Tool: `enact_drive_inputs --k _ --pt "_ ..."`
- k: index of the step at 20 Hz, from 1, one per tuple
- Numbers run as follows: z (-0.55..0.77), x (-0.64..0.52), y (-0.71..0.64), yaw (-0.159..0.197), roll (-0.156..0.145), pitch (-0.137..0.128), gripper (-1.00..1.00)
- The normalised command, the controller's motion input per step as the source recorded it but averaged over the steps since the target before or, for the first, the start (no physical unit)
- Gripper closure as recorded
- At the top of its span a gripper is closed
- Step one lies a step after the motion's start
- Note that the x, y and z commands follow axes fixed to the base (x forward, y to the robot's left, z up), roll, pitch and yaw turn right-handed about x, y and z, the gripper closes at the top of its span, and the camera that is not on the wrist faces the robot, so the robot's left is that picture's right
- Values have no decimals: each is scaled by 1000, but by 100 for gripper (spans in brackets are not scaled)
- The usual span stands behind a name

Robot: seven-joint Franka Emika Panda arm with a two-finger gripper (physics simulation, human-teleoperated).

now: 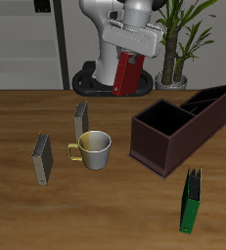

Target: Place the red book into the left desk caddy's front compartment

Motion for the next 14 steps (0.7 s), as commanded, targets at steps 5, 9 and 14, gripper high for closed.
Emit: enact_drive_inputs --k 5,9,14 --pt "-135 -167 254 -27 -16 17 100" --pt "-80 -200 237 -53 24 27 100" --pt "9 -239 146 -26 -17 -21 100"
